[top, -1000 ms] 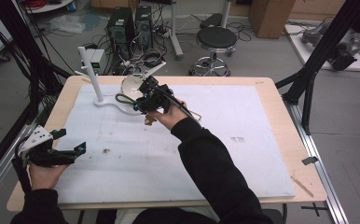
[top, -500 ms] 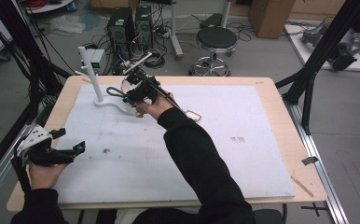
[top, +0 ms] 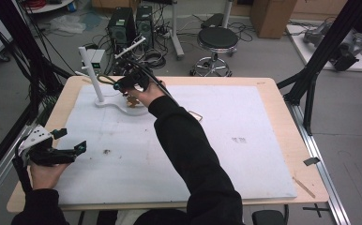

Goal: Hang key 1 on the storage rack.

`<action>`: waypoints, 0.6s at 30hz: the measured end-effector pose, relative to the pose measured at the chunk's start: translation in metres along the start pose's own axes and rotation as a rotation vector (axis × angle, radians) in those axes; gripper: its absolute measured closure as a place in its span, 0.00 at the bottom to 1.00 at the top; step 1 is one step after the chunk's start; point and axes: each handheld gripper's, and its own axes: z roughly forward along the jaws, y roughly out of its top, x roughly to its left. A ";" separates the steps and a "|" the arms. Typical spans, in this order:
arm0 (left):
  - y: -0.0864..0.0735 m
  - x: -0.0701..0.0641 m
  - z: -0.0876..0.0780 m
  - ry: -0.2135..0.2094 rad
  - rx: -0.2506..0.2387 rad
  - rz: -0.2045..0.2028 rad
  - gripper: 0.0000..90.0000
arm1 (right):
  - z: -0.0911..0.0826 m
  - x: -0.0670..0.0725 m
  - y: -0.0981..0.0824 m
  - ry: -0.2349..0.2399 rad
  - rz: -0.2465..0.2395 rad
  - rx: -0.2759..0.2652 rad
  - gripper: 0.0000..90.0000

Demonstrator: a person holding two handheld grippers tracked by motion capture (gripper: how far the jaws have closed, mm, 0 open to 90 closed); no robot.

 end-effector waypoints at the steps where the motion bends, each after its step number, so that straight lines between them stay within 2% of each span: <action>1: 0.000 0.001 0.000 0.003 -0.002 0.002 0.02 | 0.002 0.001 0.009 -0.005 -0.009 0.003 0.83; 6: 0.000 0.001 0.000 0.004 -0.004 0.000 0.02 | 0.007 0.006 0.026 -0.009 -0.026 0.008 0.83; 8: 0.000 0.001 0.000 0.001 -0.002 0.003 0.02 | 0.012 0.008 0.036 0.005 -0.030 0.001 0.83; 15: -0.001 0.001 0.002 -0.003 0.004 0.007 0.02 | 0.025 0.010 0.055 0.018 -0.035 0.003 0.83; 18: 0.000 0.001 0.001 -0.007 -0.003 0.000 0.02 | 0.032 0.011 0.061 0.005 -0.045 0.013 0.83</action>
